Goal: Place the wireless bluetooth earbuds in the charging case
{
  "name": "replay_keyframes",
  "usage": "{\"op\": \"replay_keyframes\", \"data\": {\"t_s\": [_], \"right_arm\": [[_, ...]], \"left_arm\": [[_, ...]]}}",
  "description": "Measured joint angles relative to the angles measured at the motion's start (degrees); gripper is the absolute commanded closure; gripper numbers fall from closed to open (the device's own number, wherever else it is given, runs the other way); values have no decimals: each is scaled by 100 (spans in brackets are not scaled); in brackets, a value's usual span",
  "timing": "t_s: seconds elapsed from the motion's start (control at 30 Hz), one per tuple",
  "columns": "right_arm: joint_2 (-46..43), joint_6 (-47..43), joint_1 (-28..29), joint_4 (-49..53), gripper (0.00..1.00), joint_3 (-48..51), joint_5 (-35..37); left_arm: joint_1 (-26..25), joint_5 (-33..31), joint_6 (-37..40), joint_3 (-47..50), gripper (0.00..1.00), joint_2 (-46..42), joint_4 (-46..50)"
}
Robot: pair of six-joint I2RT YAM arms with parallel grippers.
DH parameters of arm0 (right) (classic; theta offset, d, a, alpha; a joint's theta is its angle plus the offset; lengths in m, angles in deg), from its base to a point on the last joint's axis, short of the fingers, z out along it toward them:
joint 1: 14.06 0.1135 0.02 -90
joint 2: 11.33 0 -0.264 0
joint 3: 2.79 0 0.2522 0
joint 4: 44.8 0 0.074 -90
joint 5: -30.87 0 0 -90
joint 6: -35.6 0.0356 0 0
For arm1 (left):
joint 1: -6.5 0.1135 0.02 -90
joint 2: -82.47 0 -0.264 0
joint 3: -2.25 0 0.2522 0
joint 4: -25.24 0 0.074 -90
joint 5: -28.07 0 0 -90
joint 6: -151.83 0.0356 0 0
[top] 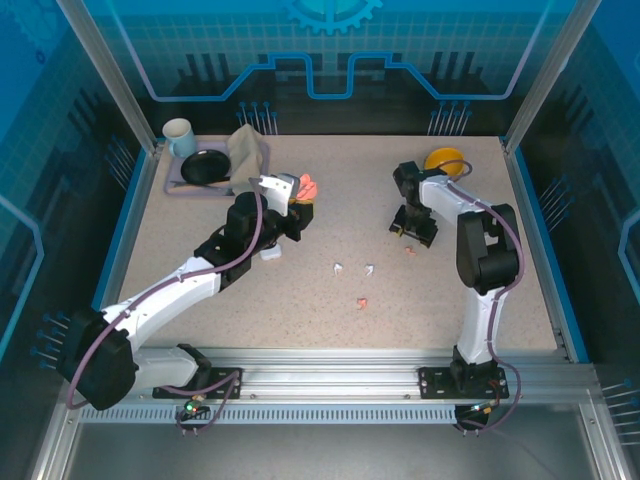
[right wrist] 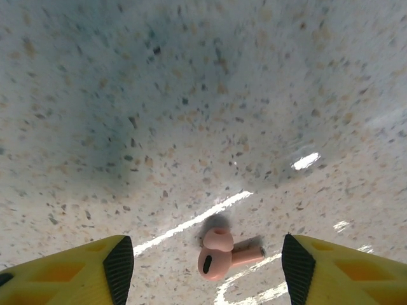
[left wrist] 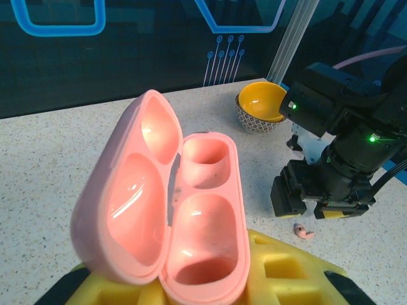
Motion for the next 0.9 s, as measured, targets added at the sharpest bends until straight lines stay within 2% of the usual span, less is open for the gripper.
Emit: {"op": "replay_keyframes", "data": {"t_s": [0.3,0.9], "right_arm": [[96,-13,0,-278,35,236,-407],[-267,140,114,-501,36,706,-627]], "left_arm": [[0,0,4,0,100,0,42],[0,0,0,0,100,0,39]]}}
